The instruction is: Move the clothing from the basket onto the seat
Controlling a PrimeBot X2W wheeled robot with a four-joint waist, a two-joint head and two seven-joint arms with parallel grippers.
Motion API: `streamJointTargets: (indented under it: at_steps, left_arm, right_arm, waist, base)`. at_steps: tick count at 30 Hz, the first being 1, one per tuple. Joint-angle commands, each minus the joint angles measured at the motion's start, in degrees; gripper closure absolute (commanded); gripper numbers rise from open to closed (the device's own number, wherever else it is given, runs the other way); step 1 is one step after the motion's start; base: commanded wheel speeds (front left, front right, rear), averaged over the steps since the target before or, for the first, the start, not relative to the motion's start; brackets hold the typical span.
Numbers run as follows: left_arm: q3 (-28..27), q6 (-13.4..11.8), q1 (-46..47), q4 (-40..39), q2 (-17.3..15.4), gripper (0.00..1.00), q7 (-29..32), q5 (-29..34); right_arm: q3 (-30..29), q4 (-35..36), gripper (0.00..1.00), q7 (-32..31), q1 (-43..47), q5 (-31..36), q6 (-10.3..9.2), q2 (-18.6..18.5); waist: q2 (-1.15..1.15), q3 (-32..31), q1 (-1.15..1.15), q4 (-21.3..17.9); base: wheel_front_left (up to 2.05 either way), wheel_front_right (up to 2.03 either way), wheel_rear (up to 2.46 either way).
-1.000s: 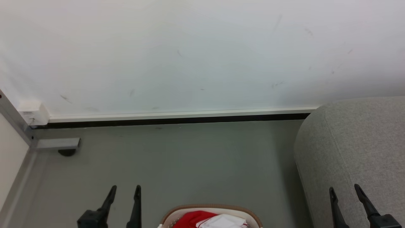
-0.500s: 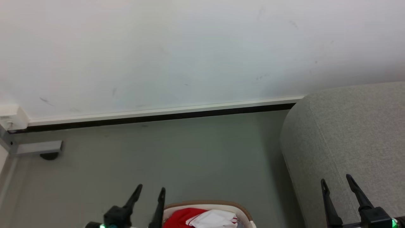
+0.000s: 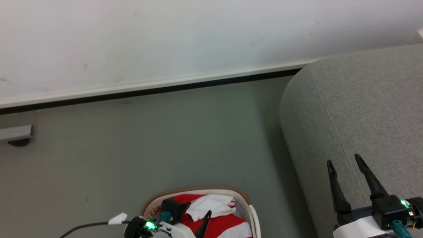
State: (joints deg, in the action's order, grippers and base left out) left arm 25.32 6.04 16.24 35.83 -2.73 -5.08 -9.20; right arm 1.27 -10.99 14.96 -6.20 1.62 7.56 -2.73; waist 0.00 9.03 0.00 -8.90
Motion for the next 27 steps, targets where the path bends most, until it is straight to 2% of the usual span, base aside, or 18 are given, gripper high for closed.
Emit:
streamJointTargets:
  at_steps: [1, 11, 20, 27]
  left_arm:
    - [1.1, -0.4, 2.0, 1.9, -0.3, 0.00, 0.8, -1.0]
    - [6.5, -1.0, 12.4, 14.8, -0.5, 0.00, 5.5, 1.8]
    - [9.0, -0.4, 21.0, 24.4, -1.4, 0.00, 6.7, 4.1]
    - [10.5, -0.3, 27.6, 29.6, -1.8, 0.00, 5.3, 4.9]
  right_arm:
    - [0.2, 0.7, 0.00, 0.2, -1.5, -0.4, -0.14, -0.1]
    - [1.5, 3.5, 0.00, 0.2, -7.4, -2.4, -0.14, -0.1]
    - [2.1, 6.7, 0.00, 0.2, -11.1, -4.2, -0.14, -0.1]
    - [1.4, 9.8, 0.00, 0.2, -13.6, -4.4, -0.14, -0.1]
  waist:
    - [0.00, 4.0, 0.00, -1.3]
    - [0.00, 16.4, 0.00, -2.4]
    - [0.00, 26.8, 0.00, -2.5]
    - [0.00, 34.2, 0.00, -2.2]
  base:
    - [0.00, 0.00, 0.00]
    - [0.00, 0.00, 0.00]
    - [0.00, 0.00, 0.00]
    - [0.00, 0.00, 0.00]
